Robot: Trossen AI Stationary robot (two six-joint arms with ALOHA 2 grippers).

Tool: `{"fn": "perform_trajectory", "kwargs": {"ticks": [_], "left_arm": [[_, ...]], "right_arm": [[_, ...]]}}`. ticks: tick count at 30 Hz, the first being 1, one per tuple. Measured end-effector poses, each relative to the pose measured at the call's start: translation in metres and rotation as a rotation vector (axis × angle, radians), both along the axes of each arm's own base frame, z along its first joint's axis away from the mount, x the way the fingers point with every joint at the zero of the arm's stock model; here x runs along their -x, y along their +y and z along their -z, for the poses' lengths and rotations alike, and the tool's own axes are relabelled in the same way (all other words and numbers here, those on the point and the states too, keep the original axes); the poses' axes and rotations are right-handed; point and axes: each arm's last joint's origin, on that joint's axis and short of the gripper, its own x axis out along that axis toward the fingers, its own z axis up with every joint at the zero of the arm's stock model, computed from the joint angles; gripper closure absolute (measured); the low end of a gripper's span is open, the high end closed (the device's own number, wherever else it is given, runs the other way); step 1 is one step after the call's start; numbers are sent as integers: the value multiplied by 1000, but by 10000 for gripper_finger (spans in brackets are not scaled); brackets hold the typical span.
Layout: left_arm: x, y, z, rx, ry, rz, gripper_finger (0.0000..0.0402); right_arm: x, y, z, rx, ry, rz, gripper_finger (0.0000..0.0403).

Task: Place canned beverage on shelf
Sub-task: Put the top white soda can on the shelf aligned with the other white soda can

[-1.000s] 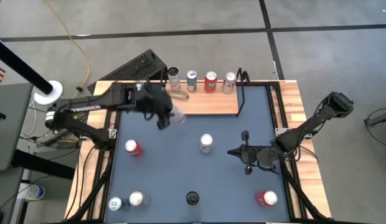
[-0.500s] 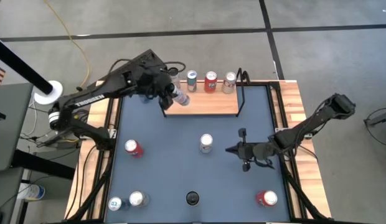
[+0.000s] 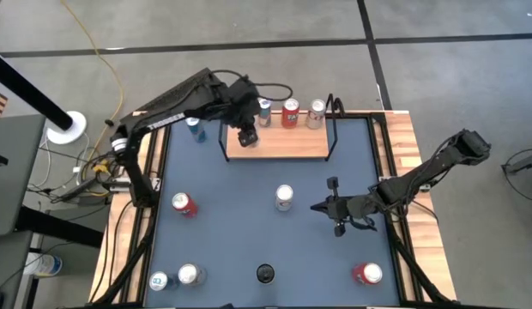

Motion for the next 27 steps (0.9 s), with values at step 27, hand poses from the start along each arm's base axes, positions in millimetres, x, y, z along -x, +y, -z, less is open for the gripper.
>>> {"fn": "perform_trajectory", "kwargs": {"ticks": [27], "left_arm": [[-6,39,45,82,47,-196,152]], "right_arm": [[0,0,1,-5,9,-19,403]]}}
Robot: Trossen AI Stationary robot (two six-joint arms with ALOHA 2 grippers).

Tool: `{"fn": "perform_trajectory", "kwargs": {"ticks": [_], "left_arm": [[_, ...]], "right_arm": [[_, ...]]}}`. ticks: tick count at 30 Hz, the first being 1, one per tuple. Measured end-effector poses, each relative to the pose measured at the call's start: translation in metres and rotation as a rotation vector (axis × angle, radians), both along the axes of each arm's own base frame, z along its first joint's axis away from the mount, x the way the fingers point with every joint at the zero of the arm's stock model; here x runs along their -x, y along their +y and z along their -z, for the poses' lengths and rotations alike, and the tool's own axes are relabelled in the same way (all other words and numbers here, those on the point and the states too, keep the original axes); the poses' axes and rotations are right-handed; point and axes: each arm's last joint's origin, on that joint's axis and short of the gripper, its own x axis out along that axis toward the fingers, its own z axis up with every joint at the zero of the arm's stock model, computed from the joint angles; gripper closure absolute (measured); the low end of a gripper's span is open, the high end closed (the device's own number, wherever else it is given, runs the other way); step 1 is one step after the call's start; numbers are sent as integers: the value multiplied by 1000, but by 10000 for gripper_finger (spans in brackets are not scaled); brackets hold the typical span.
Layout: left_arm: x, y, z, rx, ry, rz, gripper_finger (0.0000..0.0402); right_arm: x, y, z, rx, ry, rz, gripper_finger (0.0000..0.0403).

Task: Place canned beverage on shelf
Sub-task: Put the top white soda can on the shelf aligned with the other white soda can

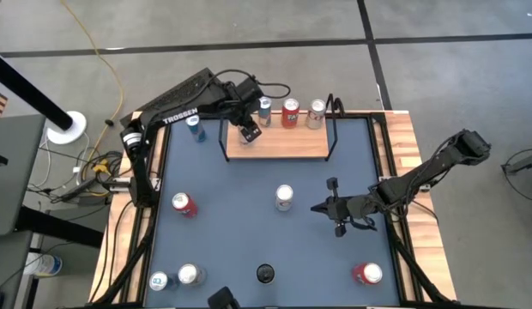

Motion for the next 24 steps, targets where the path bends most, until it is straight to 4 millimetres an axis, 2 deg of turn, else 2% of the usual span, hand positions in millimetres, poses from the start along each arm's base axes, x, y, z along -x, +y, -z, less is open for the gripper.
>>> {"fn": "perform_trajectory", "kwargs": {"ticks": [5,14,24], "left_arm": [[1,0,4,2,3,-2,144],[-2,-3,10,13,22,20,97],[-1,-3,6,-1,32,40,91]], "right_arm": [[0,0,0,0,3,-1,403],[0,0,1,2,6,-2,403],[0,0,1,2,8,-2,403]]}}
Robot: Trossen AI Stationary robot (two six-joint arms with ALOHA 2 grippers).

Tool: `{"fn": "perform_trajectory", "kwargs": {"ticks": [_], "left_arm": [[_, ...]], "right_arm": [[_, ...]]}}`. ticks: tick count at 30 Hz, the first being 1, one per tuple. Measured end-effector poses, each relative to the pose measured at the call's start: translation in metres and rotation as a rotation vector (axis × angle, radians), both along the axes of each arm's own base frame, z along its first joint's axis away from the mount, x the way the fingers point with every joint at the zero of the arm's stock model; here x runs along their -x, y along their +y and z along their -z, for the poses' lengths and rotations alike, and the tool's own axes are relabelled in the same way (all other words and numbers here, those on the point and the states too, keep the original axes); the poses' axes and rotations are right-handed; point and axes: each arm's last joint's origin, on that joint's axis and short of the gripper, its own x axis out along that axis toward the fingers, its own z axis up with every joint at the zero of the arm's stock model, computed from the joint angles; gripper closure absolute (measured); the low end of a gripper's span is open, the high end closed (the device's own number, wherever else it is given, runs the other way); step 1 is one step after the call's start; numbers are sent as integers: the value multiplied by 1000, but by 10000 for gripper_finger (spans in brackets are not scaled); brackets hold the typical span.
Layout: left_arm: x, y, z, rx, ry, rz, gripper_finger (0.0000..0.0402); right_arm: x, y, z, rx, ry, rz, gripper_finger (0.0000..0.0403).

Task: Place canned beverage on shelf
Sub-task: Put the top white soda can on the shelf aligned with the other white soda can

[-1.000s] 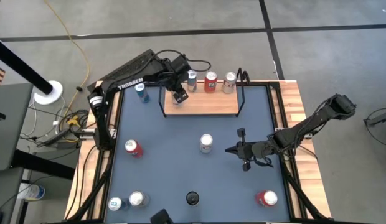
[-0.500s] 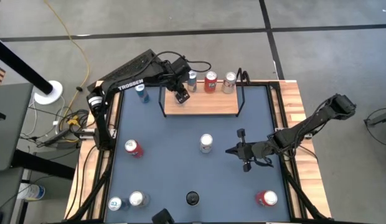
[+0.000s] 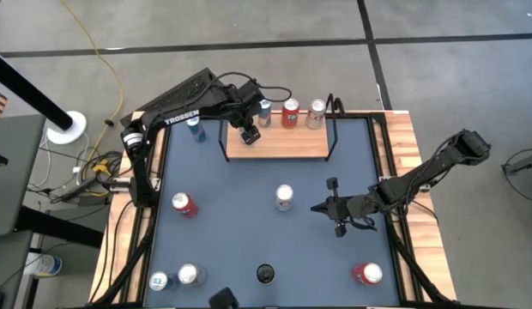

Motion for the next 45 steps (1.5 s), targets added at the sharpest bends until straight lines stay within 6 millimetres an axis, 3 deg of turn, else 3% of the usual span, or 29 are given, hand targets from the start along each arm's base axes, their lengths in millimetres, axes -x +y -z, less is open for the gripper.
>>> {"fn": "perform_trajectory", "kwargs": {"ticks": [10,16,19,23,27,32,38,45], "left_arm": [[3,-8,-48,-68,-37,-31,90],[2,-23,-80,-135,-91,-66,90],[-8,-38,-85,-127,-150,-14,91],[-23,-60,-78,-140,-157,86,104],[-34,-76,-67,-220,-124,140,145],[-41,-87,-51,-274,-70,170,243],[-47,-83,-31,-375,-32,162,386],[-45,-71,-18,-354,-17,149,400]], "right_arm": [[0,0,1,4,8,0,403],[1,0,1,0,13,3,403],[1,0,1,0,13,3,403],[1,0,1,-1,12,4,403],[1,0,1,-1,12,3,403],[1,0,1,-1,12,4,403],[1,0,1,-2,11,4,403],[1,0,1,-1,12,2,403]]}}
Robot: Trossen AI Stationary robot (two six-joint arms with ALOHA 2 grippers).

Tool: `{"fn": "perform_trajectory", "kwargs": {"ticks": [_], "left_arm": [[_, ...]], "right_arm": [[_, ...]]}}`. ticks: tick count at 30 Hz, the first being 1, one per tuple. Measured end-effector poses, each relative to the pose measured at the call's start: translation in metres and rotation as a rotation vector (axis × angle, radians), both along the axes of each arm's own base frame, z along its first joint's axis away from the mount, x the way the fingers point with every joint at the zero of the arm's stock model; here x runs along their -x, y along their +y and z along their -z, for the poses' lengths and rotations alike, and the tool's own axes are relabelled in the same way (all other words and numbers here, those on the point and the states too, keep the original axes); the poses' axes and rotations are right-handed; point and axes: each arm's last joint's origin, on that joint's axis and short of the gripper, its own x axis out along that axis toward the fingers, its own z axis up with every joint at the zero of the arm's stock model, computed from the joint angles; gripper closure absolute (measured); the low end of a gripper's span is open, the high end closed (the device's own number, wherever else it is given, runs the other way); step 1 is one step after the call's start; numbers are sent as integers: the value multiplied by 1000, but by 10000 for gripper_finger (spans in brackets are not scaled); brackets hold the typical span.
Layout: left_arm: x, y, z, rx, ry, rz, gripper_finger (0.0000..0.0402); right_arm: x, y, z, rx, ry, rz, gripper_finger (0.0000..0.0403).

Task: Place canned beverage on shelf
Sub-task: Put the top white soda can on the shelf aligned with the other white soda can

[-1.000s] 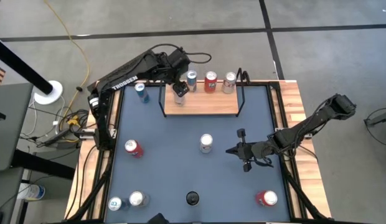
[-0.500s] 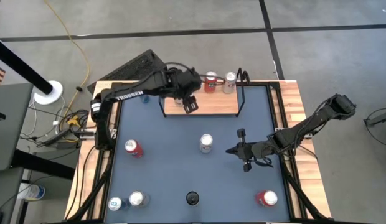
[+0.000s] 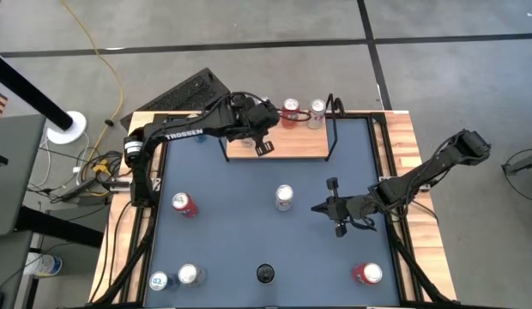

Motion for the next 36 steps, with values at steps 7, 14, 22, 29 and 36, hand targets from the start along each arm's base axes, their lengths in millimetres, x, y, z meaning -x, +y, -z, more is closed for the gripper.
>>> {"fn": "perform_trajectory", "kwargs": {"ticks": [7,14,22,29,36], "left_arm": [[4,5,20,24,61,-26,401],[7,6,26,-17,100,-57,401],[8,7,25,-71,119,-105,401],[11,11,26,-60,124,-135,401],[18,13,29,-33,165,-167,401]], "right_arm": [[0,0,0,0,0,0,403],[0,0,0,0,0,0,403],[0,0,0,0,0,0,403],[0,0,0,-1,0,0,403],[0,0,0,0,0,0,403]]}}
